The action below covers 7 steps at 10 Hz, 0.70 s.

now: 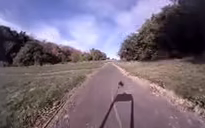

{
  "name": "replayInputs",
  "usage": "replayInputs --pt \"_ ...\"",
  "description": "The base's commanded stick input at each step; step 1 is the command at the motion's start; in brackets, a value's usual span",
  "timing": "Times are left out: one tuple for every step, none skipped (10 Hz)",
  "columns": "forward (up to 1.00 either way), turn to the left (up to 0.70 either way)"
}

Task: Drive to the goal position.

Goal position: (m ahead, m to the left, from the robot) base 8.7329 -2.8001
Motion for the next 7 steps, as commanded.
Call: replayInputs --pt "0.70 0.00" --pt "0.70 0.00" --pt "0.70 0.00" --pt "0.70 0.00" --pt "0.70 0.00" --pt "0.70 0.00" --pt "0.70 0.00"
